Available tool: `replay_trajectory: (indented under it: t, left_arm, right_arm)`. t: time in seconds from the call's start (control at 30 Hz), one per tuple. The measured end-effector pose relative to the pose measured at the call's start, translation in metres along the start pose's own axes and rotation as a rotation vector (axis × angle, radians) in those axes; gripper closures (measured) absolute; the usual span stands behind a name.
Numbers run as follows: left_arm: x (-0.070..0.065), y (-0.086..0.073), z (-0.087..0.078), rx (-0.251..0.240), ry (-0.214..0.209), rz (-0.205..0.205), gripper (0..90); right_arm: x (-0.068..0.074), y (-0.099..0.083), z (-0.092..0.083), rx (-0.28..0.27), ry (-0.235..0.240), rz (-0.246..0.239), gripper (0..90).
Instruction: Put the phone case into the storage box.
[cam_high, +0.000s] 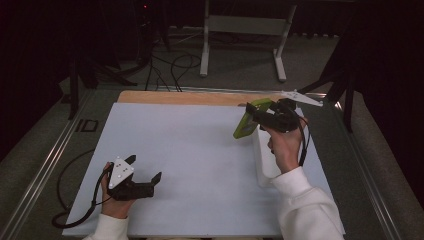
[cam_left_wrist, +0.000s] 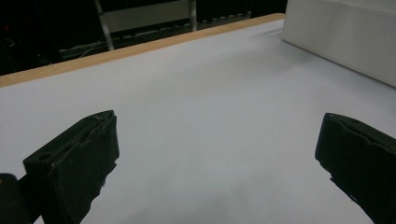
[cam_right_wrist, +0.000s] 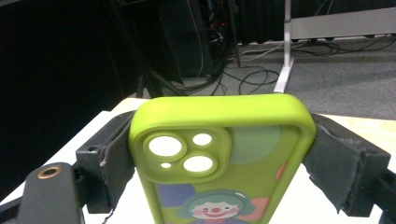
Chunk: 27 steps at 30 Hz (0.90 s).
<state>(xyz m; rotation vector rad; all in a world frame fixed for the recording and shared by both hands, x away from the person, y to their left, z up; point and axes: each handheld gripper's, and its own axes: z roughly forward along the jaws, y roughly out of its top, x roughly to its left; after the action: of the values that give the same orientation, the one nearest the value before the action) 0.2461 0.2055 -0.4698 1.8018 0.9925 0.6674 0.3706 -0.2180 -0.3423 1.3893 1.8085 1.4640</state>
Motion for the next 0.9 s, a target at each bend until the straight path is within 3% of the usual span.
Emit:
replay_trajectory:
  t: [0.9]
  left_arm:
    - [-0.001, 0.000, 0.001, -0.001, -0.007, -0.002, 0.1]
  right_arm:
    - [-0.019, 0.012, -0.005, -0.019, -0.060, 0.018, 15.8]
